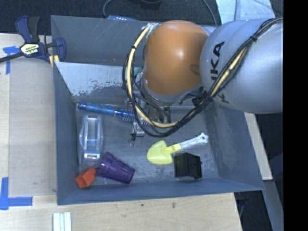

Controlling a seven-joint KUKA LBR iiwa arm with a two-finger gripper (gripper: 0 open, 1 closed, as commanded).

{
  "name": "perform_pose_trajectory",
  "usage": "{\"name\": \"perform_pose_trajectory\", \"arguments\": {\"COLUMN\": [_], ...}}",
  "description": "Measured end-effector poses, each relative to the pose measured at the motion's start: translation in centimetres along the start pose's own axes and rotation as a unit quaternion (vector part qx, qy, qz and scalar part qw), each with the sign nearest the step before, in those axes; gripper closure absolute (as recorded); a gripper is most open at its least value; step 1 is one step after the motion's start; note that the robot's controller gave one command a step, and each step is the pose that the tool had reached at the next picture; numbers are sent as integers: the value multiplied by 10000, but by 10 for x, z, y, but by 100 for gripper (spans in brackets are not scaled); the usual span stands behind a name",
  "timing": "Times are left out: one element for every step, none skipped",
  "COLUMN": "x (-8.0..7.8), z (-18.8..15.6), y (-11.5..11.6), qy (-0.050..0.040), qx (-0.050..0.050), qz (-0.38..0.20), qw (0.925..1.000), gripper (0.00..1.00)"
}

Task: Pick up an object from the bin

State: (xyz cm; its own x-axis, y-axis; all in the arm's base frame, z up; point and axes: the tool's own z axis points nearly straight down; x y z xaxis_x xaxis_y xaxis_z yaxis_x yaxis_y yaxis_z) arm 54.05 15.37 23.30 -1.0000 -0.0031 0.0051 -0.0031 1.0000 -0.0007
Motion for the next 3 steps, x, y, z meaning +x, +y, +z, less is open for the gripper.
{"name": "perform_pose_trajectory", "arguments": {"x": [-1,-35,-64], "z": [-5,59,76], "y": [-1,-22,17], "qy": [-41,-60,-44], "qx": [-9,-10,-6], "qz": [16,-167,-249], "qw": [10000,9998,9997], "gripper": [0,0,0]}}
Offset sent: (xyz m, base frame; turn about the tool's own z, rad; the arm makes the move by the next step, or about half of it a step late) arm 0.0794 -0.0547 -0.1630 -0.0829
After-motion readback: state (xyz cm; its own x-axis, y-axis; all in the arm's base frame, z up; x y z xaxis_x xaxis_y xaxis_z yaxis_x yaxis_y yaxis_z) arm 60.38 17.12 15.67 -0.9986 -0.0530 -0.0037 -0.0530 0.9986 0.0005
